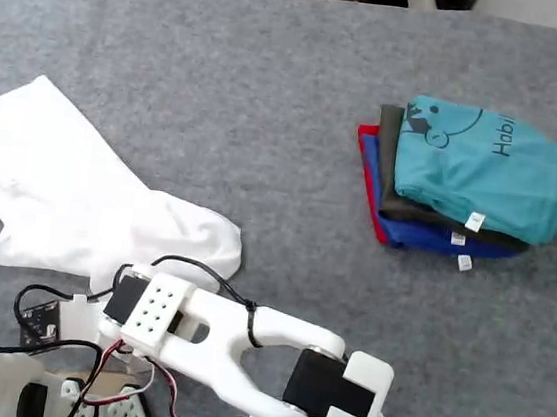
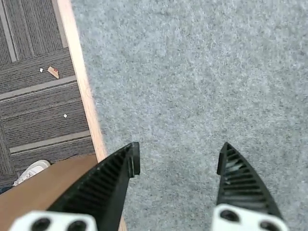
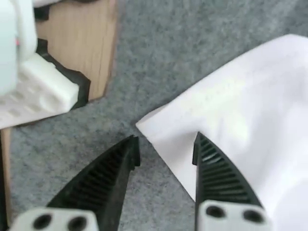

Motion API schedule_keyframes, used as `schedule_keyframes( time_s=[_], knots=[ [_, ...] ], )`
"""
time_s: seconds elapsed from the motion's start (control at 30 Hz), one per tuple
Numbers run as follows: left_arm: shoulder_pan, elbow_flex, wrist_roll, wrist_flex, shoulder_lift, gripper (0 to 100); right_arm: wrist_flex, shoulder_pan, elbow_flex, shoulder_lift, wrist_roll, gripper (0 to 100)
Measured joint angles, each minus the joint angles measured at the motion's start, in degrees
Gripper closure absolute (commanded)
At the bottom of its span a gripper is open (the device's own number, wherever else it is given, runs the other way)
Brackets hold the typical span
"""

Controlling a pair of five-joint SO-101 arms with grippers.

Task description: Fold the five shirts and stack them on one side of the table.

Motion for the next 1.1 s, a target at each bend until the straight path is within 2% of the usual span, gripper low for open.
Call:
schedule_keyframes(
  time_s=[0.37,0.47,0.93,1.0,1.1],
  knots=[
    [0.0,0.0,0.0,0.0,0.0,73,5.1,0.1,0.0,-6.7,0.0,82.2],
    [0.0,0.0,0.0,0.0,0.0,73,3.3,0.1,0.0,-6.3,0.9,87.0],
    [0.0,0.7,0.0,0.0,0.0,73,-1.5,0.3,-0.3,0.4,5.0,87.1],
    [0.0,0.7,0.0,0.0,0.0,73,-1.5,0.3,-0.3,0.4,5.1,85.6],
    [0.0,0.7,0.0,0.0,0.0,73,-1.5,0.3,-0.3,0.4,5.1,77.9]
  ],
)
